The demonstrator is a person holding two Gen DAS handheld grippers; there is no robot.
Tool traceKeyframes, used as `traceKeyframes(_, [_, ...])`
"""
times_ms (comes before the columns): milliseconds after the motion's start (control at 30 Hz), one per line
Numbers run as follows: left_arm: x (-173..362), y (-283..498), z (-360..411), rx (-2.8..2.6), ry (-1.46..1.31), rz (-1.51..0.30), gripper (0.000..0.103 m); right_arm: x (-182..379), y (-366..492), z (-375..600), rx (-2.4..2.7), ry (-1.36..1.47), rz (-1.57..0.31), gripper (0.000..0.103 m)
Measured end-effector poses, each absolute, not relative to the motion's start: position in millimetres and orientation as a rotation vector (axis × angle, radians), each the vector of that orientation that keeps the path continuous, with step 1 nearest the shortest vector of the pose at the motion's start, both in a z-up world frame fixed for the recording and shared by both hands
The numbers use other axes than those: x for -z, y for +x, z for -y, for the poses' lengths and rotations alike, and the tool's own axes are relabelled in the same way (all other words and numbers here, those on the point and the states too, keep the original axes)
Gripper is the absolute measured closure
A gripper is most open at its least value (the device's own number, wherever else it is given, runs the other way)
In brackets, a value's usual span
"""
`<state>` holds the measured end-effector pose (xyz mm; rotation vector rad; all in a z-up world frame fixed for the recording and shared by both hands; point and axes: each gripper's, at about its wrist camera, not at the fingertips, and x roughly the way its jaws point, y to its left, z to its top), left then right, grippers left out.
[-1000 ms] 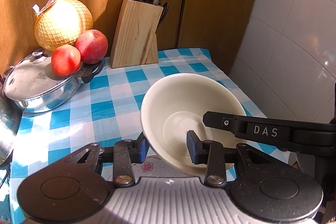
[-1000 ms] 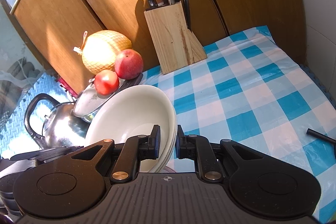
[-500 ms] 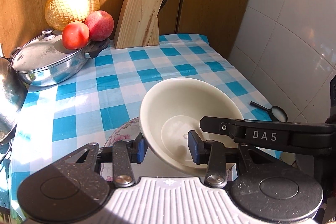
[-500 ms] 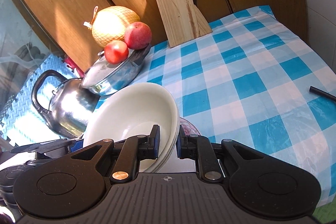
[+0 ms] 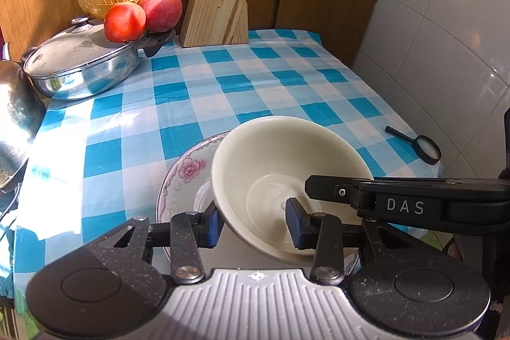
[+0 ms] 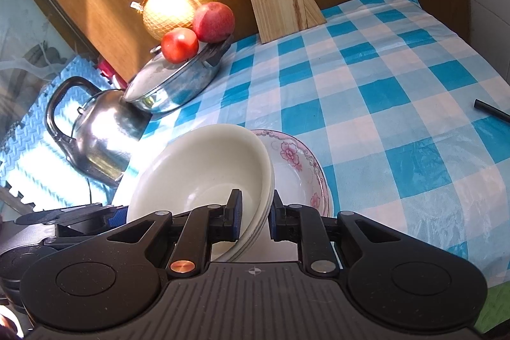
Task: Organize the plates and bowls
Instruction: 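Lower the cream bowl stack into the pink-flowered dish with both grippers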
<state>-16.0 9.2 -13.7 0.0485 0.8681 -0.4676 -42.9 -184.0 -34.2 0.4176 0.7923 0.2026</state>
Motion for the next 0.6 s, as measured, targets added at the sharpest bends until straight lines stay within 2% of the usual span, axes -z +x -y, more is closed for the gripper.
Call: traceKeyframes(600, [20.6, -18.0, -12.5, 0.467, 0.047, -0.901, 0.07, 40.9, -45.6, 180.3, -0.205, 0.405, -0.823, 0.079])
